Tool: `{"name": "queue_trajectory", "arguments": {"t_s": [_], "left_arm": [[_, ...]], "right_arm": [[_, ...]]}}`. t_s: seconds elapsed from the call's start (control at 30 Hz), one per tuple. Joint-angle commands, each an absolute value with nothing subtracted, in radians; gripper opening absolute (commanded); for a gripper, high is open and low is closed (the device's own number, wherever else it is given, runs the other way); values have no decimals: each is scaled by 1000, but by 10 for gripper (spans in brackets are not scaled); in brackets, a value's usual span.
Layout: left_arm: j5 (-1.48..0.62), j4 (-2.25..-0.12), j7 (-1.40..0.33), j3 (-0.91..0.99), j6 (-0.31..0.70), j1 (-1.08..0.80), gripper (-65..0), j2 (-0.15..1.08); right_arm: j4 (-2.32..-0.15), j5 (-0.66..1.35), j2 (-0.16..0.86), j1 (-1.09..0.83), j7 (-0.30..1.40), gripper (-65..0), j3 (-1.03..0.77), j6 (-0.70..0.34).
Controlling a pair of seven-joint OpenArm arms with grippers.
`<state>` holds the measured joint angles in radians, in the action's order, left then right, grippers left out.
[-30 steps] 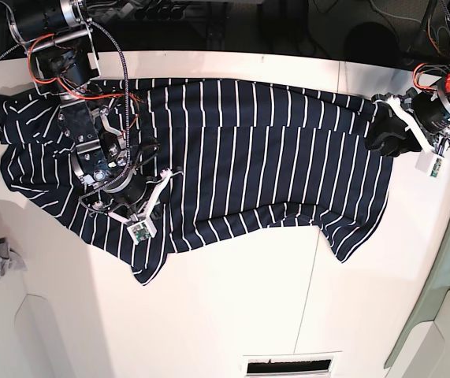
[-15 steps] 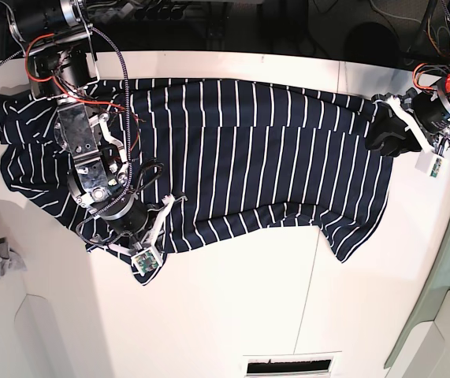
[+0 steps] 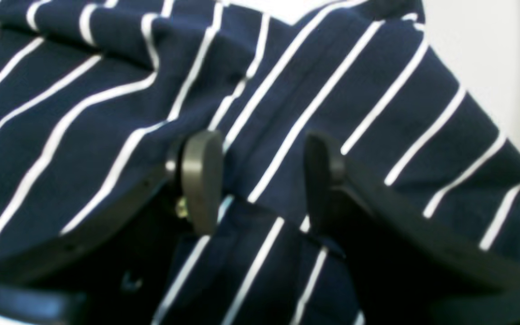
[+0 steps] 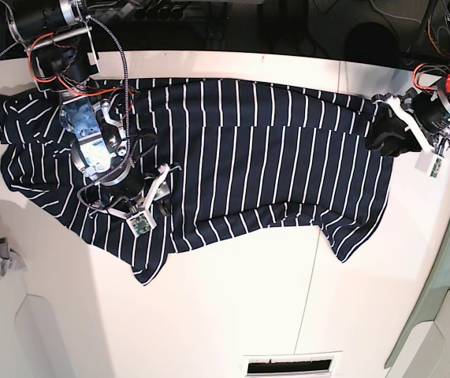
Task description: Layout the t-shirt on the table in an organized manner, then fold the t-shirt properly
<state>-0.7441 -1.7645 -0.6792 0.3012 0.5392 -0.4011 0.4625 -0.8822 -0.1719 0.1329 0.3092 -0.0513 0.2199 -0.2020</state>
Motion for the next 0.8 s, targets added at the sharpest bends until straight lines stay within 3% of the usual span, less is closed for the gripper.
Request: {"name": "queue_trajectory", "arguments": {"t_s": [0.0, 0.1, 0.23, 0.4, 0.43, 0.77], "left_arm": [[-759, -1778, -654, 309, 546, -397, -379, 477], [-759, -1778, -654, 309, 546, -397, -379, 477], [-759, -1778, -654, 309, 546, -397, -379, 477], [-759, -1778, -654, 309, 546, -397, -379, 477], [-759, -1778, -654, 309, 546, -397, -379, 477], [-759, -1778, -654, 309, 546, -397, -379, 477]], "right_arm": [[-870, -181, 135, 329, -49, -355, 217, -160], [-844, -181, 135, 329, -49, -355, 217, -88], [-844, -179, 135, 330, -49, -371, 217, -83], [-844, -176, 135, 329, -49, -630, 217, -81], [-845, -176, 135, 329, -49, -650, 217, -81], [-950, -176, 135, 314, -37, -650, 217, -68]]}}
